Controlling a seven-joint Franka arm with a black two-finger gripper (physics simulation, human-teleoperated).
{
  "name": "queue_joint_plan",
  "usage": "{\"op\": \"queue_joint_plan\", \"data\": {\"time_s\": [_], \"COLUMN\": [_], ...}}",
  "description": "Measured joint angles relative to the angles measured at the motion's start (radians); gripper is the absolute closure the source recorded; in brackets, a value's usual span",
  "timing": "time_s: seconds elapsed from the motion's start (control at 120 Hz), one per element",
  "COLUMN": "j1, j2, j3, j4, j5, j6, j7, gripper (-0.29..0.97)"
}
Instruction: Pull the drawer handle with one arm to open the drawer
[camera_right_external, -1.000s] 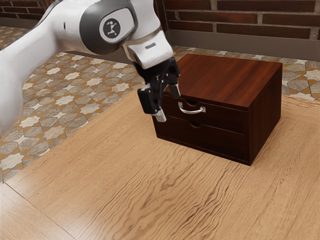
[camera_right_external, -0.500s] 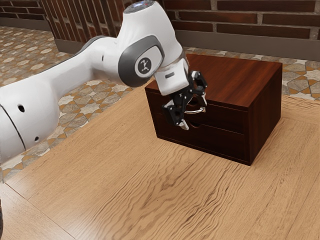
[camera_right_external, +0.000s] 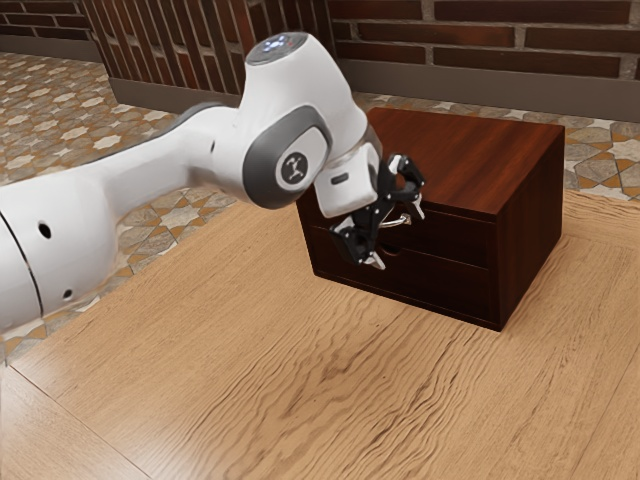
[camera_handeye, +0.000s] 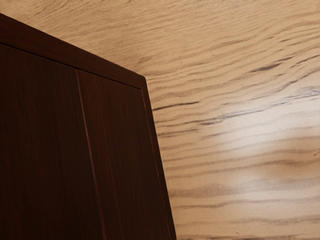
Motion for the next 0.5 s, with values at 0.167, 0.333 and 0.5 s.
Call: {"op": "queue_joint_plan", "data": {"time_s": [0.167, 0.333, 0.5], "j1": [0.007, 0.033, 0.052], "j2": [-0.014, -0.038, -0.045], "j3": [0.0, 0.002, 0.002], "j4": [-0.011, -0.031, -0.039], "j5": [-0.002, -0.002, -0.001], "j6": [0.017, 0.002, -0.014], "j7": [0.0, -0.031, -0.074], "gripper": [0.0, 0.0, 0.0]}}
